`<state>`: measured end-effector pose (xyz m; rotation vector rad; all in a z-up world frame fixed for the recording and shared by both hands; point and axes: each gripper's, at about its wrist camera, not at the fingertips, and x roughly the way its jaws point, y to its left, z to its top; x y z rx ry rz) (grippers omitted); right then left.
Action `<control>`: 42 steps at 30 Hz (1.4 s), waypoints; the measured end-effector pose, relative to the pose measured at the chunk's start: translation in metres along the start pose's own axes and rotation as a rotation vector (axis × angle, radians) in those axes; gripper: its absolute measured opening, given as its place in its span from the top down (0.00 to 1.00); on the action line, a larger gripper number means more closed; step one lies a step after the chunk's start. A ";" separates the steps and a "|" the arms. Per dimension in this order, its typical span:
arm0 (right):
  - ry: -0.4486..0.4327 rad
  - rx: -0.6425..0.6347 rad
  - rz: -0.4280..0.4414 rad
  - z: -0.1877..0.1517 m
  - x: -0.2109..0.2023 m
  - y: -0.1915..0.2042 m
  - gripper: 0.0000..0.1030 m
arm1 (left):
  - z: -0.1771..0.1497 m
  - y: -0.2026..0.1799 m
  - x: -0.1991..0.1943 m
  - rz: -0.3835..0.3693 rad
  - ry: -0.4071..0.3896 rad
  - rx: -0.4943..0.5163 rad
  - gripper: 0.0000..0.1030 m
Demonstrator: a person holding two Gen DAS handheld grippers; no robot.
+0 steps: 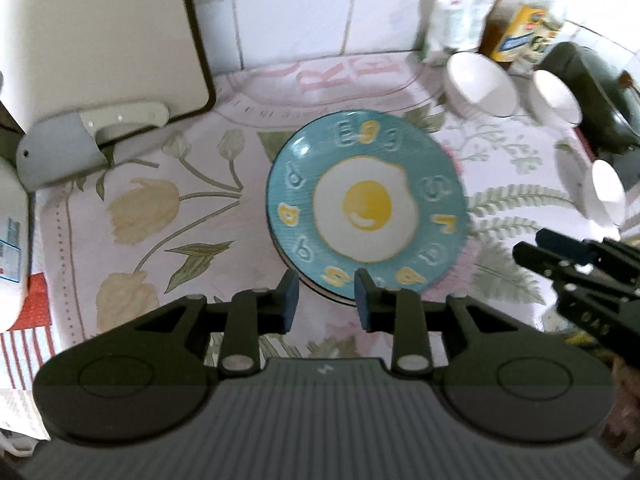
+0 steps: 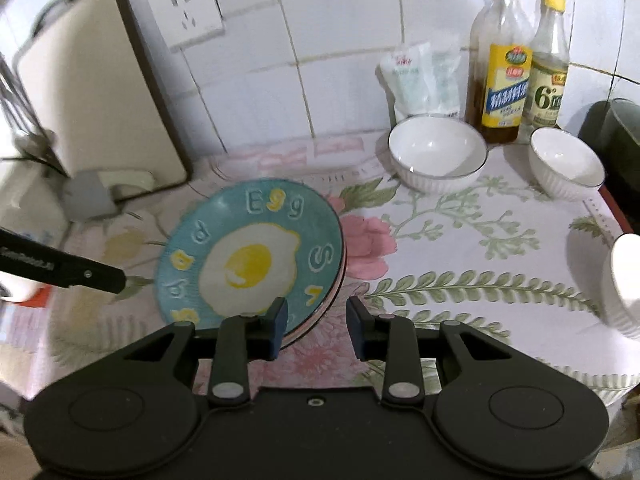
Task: Organize plates and bowls
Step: 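Open both grippers and release the egg plate on the stack, then move both grippers to the large white bowl on the counter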
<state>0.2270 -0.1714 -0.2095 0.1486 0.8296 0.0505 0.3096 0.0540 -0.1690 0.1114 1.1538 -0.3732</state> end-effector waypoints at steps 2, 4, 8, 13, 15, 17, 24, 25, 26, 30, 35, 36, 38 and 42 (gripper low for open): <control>-0.007 -0.026 0.018 0.005 -0.022 -0.008 0.56 | -0.002 -0.013 -0.018 0.005 -0.005 0.005 0.68; -0.017 -0.053 0.050 0.011 -0.045 -0.020 0.50 | -0.002 -0.025 -0.034 0.011 -0.013 0.005 0.65; -0.036 -0.126 0.117 0.021 -0.082 -0.041 0.42 | -0.005 -0.056 -0.063 0.012 -0.041 -0.016 0.60; -0.064 -0.250 0.143 0.029 -0.119 -0.066 0.33 | -0.010 -0.101 -0.086 0.013 -0.068 -0.032 0.52; -0.066 -0.287 0.152 0.032 -0.129 -0.079 0.30 | -0.010 -0.119 -0.092 0.017 -0.074 -0.039 0.51; -0.066 -0.319 0.149 0.033 -0.137 -0.092 0.29 | -0.009 -0.136 -0.096 0.012 -0.076 -0.044 0.49; -0.062 -0.411 0.129 0.032 -0.158 -0.140 0.27 | 0.003 -0.198 -0.098 0.003 -0.071 -0.055 0.37; -0.064 -0.416 0.131 0.031 -0.160 -0.146 0.26 | 0.005 -0.207 -0.096 -0.001 -0.068 -0.048 0.37; -0.066 -0.423 0.135 0.031 -0.162 -0.153 0.26 | 0.005 -0.215 -0.095 -0.004 -0.067 -0.044 0.37; -0.077 -0.444 0.142 0.027 -0.167 -0.180 0.19 | 0.006 -0.248 -0.087 -0.027 -0.064 -0.039 0.37; -0.104 -0.413 0.153 0.015 -0.159 -0.221 0.18 | 0.008 -0.286 -0.057 -0.067 -0.051 -0.014 0.35; -0.105 -0.401 0.143 0.013 -0.154 -0.229 0.18 | 0.008 -0.292 -0.051 -0.070 -0.055 -0.011 0.35; -0.108 -0.376 0.122 0.005 -0.144 -0.245 0.18 | 0.011 -0.307 -0.034 -0.074 -0.065 0.007 0.35; -0.091 -0.353 0.068 -0.011 -0.123 -0.270 0.18 | 0.014 -0.330 0.000 -0.089 -0.067 0.021 0.35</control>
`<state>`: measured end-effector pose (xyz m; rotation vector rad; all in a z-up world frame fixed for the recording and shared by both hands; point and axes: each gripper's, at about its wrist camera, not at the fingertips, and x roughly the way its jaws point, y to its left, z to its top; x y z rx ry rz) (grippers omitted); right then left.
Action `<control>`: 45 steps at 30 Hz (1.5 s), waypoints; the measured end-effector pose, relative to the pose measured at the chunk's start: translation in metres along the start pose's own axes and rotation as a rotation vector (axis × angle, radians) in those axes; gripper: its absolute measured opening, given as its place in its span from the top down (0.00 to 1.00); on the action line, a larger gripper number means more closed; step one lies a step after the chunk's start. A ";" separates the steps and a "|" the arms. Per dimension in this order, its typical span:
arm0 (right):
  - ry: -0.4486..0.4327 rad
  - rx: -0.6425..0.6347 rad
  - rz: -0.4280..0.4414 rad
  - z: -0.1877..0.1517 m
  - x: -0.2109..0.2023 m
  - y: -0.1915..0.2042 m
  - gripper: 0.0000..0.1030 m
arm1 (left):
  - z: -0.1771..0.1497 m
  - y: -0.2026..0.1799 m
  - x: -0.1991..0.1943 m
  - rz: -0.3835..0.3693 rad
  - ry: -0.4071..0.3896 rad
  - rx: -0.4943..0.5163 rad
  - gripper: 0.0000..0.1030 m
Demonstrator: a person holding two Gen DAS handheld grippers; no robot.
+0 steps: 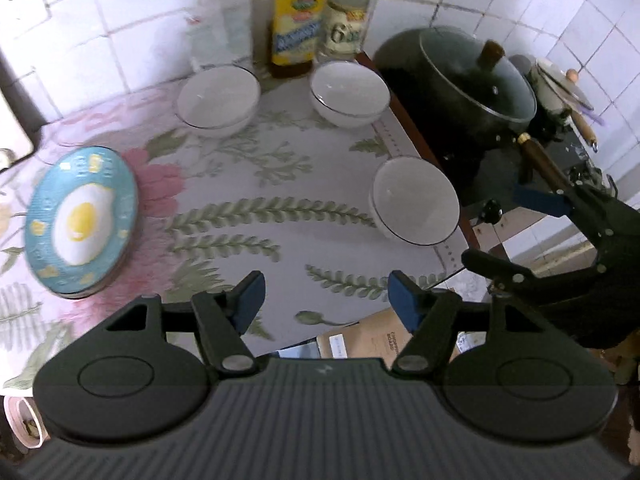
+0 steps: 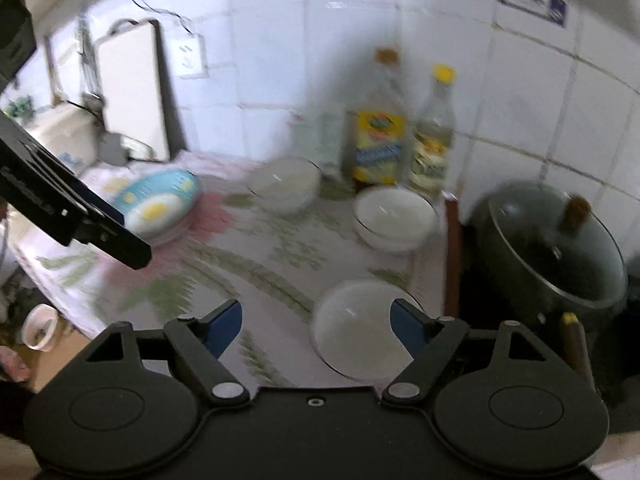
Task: Organize plates and bowls
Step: 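Move both grippers to the large white bowl on the counter, then close both grippers on the rim of the large white bowl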
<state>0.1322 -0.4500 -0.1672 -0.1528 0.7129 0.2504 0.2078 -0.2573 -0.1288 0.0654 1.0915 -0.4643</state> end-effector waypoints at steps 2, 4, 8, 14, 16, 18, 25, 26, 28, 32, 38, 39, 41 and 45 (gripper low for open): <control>0.013 0.010 -0.009 -0.011 0.008 -0.007 0.18 | 0.001 -0.007 0.015 -0.006 0.004 0.001 0.35; 0.021 0.015 -0.012 -0.023 0.018 -0.013 0.18 | 0.002 -0.014 0.029 -0.012 -0.012 -0.004 0.35; 0.042 0.012 -0.029 -0.046 0.044 -0.019 0.18 | 0.008 -0.025 0.060 -0.023 -0.024 -0.023 0.35; 0.074 0.064 -0.034 -0.070 0.084 -0.030 0.18 | 0.017 -0.042 0.110 -0.028 -0.015 -0.018 0.35; 0.070 0.050 -0.038 -0.074 0.094 -0.032 0.18 | 0.018 -0.052 0.125 -0.011 0.005 0.020 0.35; 0.063 0.039 -0.047 -0.075 0.102 -0.034 0.18 | 0.019 -0.058 0.135 -0.016 -0.004 0.034 0.35; 0.053 0.030 -0.015 -0.073 0.119 -0.039 0.13 | 0.027 -0.056 0.159 -0.019 0.011 -0.014 0.47; 0.051 0.025 -0.010 -0.072 0.121 -0.039 0.13 | 0.028 -0.054 0.163 -0.023 0.016 -0.021 0.60; 0.051 0.017 0.000 -0.070 0.124 -0.038 0.13 | 0.031 -0.050 0.169 -0.035 0.059 -0.037 0.80; 0.039 -0.031 -0.002 -0.065 0.125 -0.030 0.14 | 0.031 -0.048 0.170 -0.065 0.072 -0.054 0.86; 0.040 -0.026 0.007 -0.055 0.119 -0.023 0.14 | 0.030 -0.041 0.163 -0.059 0.073 -0.069 0.86; 0.039 -0.026 0.009 -0.053 0.117 -0.021 0.14 | 0.030 -0.039 0.160 -0.059 0.073 -0.071 0.86; 0.036 -0.027 0.012 -0.048 0.113 -0.017 0.14 | 0.029 -0.037 0.153 -0.052 0.066 -0.066 0.86; 0.015 -0.043 0.018 -0.035 0.103 -0.007 0.14 | 0.027 -0.028 0.132 -0.043 0.034 -0.074 0.86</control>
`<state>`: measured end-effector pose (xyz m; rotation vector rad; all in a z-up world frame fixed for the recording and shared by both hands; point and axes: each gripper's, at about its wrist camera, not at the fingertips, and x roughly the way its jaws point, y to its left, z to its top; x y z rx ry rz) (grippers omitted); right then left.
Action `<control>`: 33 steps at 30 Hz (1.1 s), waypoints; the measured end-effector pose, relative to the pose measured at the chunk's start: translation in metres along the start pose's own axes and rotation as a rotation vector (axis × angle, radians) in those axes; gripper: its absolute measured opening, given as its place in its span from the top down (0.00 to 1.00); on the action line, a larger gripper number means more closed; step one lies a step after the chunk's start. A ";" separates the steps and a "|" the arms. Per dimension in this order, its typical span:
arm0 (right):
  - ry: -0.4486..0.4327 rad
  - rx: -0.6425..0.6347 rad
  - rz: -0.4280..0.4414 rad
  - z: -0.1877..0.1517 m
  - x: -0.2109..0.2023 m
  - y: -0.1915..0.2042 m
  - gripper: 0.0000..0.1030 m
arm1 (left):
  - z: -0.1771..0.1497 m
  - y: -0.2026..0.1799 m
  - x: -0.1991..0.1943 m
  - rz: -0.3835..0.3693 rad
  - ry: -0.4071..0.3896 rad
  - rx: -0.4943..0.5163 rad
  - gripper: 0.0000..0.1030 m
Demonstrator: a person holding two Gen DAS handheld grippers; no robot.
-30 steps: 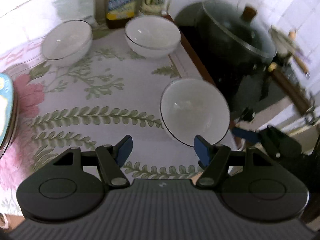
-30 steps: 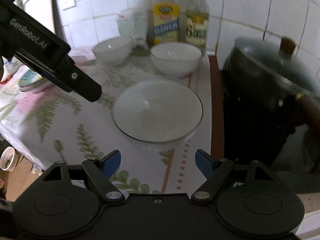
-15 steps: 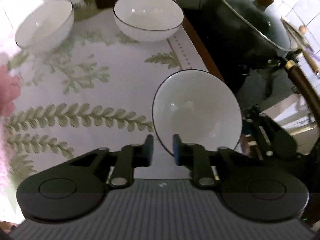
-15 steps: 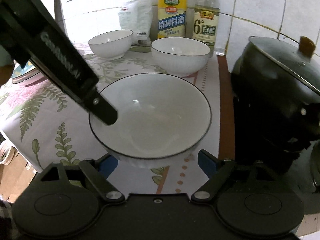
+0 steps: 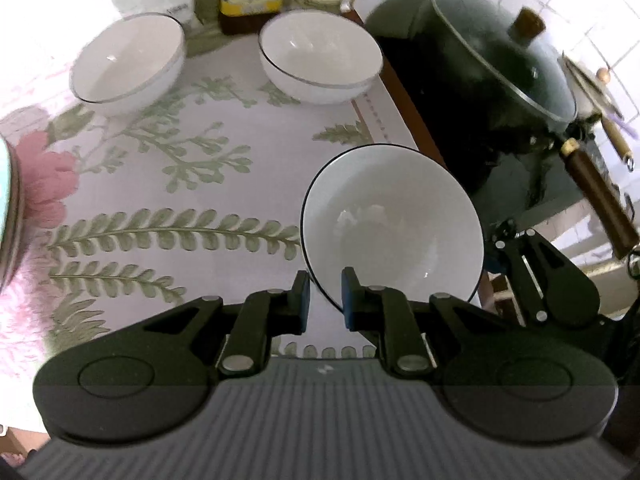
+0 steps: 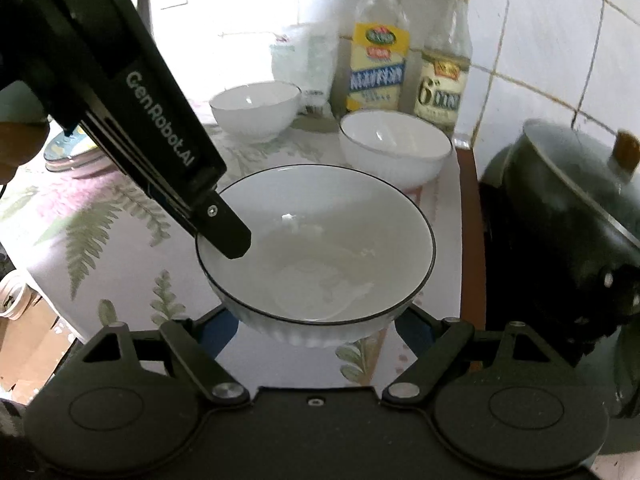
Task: Organize plates and bowls
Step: 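Close both grippers on the rim of the large white bowl, then carry the large white bowl toward the plate stack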
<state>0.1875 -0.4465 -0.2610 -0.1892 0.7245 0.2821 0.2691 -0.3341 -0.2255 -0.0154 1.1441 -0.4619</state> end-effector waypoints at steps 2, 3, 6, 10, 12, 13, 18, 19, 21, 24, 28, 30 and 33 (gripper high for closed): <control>-0.015 -0.013 0.009 0.009 -0.006 0.006 0.14 | 0.000 0.005 -0.011 0.006 -0.016 -0.003 0.86; -0.022 -0.019 0.014 0.013 -0.008 0.008 0.14 | 0.000 0.008 -0.018 0.012 -0.026 -0.006 0.86; -0.046 -0.038 0.031 0.028 -0.015 0.017 0.14 | 0.000 0.018 -0.037 0.021 -0.054 -0.014 0.86; -0.084 -0.070 0.067 0.048 -0.025 0.030 0.14 | -0.003 0.034 -0.065 0.033 -0.096 -0.038 0.86; -0.098 -0.082 0.092 0.058 -0.028 0.037 0.14 | -0.006 0.042 -0.078 0.043 -0.117 -0.051 0.86; -0.104 -0.090 0.104 0.062 -0.028 0.041 0.14 | -0.008 0.046 -0.083 0.049 -0.125 -0.061 0.86; -0.119 -0.130 0.153 0.080 -0.026 0.060 0.13 | -0.020 0.068 -0.103 0.084 -0.161 -0.090 0.86; -0.117 -0.138 0.163 0.083 -0.024 0.063 0.13 | -0.022 0.073 -0.105 0.092 -0.166 -0.095 0.86; -0.111 -0.153 0.183 0.088 -0.021 0.070 0.13 | -0.026 0.080 -0.108 0.109 -0.174 -0.106 0.86; -0.108 -0.177 0.208 0.093 -0.014 0.079 0.13 | -0.029 0.091 -0.111 0.123 -0.182 -0.134 0.86; -0.084 -0.195 0.235 0.097 0.000 0.086 0.13 | -0.031 0.106 -0.104 0.133 -0.185 -0.184 0.86; -0.074 -0.206 0.245 0.097 0.007 0.089 0.13 | -0.033 0.113 -0.098 0.137 -0.188 -0.205 0.86; -0.058 -0.225 0.253 0.097 0.020 0.094 0.13 | -0.034 0.122 -0.087 0.145 -0.186 -0.232 0.86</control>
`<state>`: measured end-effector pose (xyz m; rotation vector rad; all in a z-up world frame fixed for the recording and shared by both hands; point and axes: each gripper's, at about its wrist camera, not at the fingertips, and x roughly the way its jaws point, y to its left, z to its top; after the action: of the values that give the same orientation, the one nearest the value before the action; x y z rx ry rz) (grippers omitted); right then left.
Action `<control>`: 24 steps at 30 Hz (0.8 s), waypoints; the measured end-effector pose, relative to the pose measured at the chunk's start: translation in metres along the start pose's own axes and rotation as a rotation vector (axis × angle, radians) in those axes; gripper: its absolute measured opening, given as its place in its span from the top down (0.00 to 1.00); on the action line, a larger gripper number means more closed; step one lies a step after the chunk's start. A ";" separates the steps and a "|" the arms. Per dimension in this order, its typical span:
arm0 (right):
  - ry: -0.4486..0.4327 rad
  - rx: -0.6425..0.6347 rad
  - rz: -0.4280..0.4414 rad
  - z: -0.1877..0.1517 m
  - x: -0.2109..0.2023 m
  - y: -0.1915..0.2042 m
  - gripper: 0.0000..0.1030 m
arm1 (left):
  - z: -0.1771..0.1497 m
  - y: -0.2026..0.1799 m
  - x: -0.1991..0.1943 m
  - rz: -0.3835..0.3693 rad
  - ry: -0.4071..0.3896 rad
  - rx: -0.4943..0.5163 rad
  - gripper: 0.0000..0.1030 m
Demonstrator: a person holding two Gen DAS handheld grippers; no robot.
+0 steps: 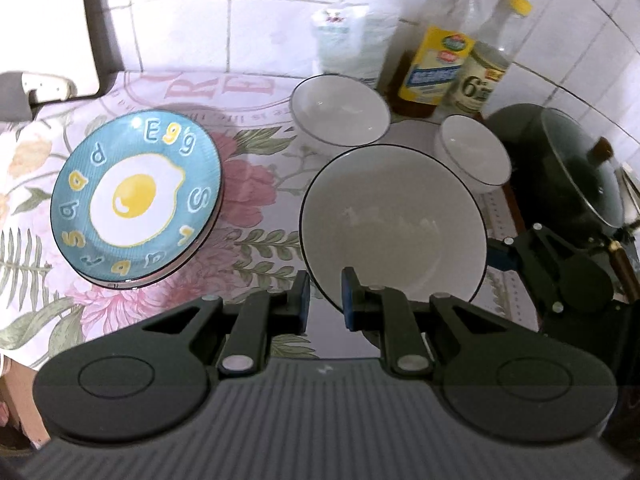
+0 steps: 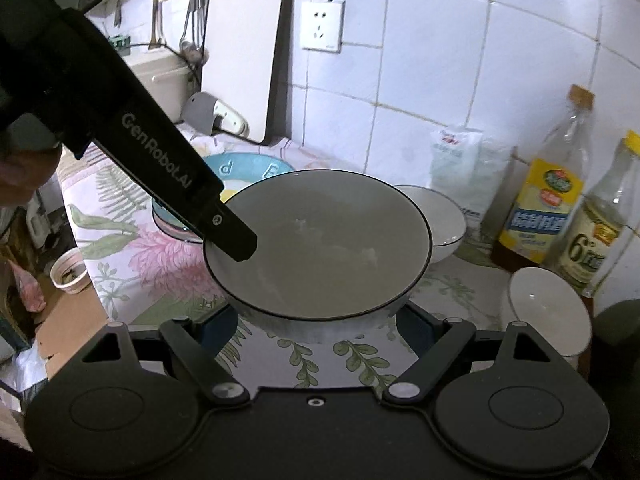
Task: Organize plates and bowls
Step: 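Carry the large white bowl toward the plate stack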
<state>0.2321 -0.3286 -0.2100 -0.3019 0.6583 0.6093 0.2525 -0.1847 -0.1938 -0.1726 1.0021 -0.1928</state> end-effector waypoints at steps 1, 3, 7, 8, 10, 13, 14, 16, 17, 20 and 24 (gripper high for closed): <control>0.005 -0.008 0.005 -0.001 0.005 0.001 0.13 | -0.001 0.002 0.004 0.006 0.004 -0.010 0.86; 0.014 -0.017 0.013 -0.003 0.013 0.001 0.13 | -0.002 0.006 0.013 0.014 0.012 -0.026 0.86; 0.037 -0.028 0.034 -0.005 0.029 0.000 0.13 | -0.005 0.015 0.029 0.022 0.023 -0.046 0.86; 0.042 -0.032 0.038 -0.006 0.033 0.000 0.13 | -0.005 0.017 0.033 0.026 0.027 -0.049 0.86; 0.054 -0.041 0.042 -0.007 0.041 0.000 0.13 | -0.005 0.019 0.041 0.033 0.033 -0.050 0.86; 0.065 -0.055 0.039 -0.009 0.052 -0.001 0.13 | -0.005 0.021 0.050 0.042 0.039 -0.040 0.86; 0.069 -0.052 0.040 -0.009 0.054 -0.001 0.13 | -0.005 0.021 0.053 0.043 0.040 -0.039 0.86; 0.080 -0.041 0.046 -0.011 0.060 -0.003 0.13 | -0.004 0.023 0.060 0.045 0.045 -0.043 0.86; 0.086 -0.038 0.048 -0.012 0.063 -0.005 0.13 | -0.004 0.023 0.062 0.046 0.048 -0.045 0.86; 0.103 -0.034 0.050 -0.015 0.069 -0.007 0.13 | -0.003 0.023 0.072 0.050 0.058 -0.035 0.85; 0.114 -0.021 0.062 -0.020 0.075 -0.010 0.13 | -0.003 0.020 0.080 0.062 0.073 -0.019 0.85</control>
<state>0.2759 -0.3135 -0.2725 -0.3383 0.7732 0.6619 0.2933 -0.1848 -0.2651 -0.1528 1.0806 -0.1333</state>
